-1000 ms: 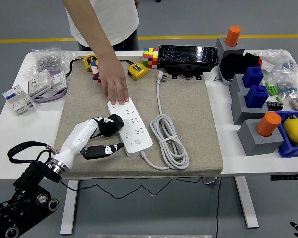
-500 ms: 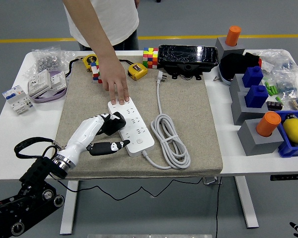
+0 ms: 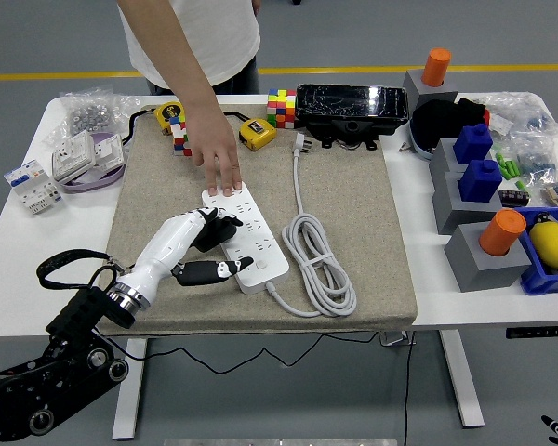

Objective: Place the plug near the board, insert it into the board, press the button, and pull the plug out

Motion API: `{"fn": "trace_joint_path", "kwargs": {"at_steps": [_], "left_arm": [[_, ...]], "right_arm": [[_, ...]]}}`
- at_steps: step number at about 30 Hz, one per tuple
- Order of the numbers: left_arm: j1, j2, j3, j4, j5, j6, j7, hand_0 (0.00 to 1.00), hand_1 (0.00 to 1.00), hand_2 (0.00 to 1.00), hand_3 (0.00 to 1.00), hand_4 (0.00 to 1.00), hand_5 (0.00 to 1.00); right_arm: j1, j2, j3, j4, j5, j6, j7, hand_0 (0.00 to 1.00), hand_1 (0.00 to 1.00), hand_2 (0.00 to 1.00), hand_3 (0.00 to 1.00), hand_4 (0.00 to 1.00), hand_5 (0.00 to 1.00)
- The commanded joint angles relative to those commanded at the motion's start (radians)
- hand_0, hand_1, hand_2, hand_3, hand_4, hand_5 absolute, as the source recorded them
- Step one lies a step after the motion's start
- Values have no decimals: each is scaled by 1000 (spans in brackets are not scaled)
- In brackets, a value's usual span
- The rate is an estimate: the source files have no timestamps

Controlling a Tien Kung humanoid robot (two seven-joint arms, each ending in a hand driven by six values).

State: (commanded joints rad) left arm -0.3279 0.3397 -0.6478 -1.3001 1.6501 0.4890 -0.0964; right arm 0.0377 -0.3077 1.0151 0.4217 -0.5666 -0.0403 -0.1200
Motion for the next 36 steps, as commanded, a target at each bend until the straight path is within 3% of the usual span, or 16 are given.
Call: {"fn": "trace_joint_path", "kwargs": {"at_steps": [23, 36], "left_arm": [[-35, -20, 29, 1, -11, -22, 12, 682, 755, 731, 650, 883, 456], [-65, -42, 49, 46, -34, -30, 14, 682, 754, 730, 648, 883, 457]], "right_arm": [[-1, 0, -4, -3, 2, 1, 0, 568, 663, 676, 604, 973, 495], [1, 0, -5, -3, 3, 1, 0, 567, 663, 676, 604, 974, 495]]}}
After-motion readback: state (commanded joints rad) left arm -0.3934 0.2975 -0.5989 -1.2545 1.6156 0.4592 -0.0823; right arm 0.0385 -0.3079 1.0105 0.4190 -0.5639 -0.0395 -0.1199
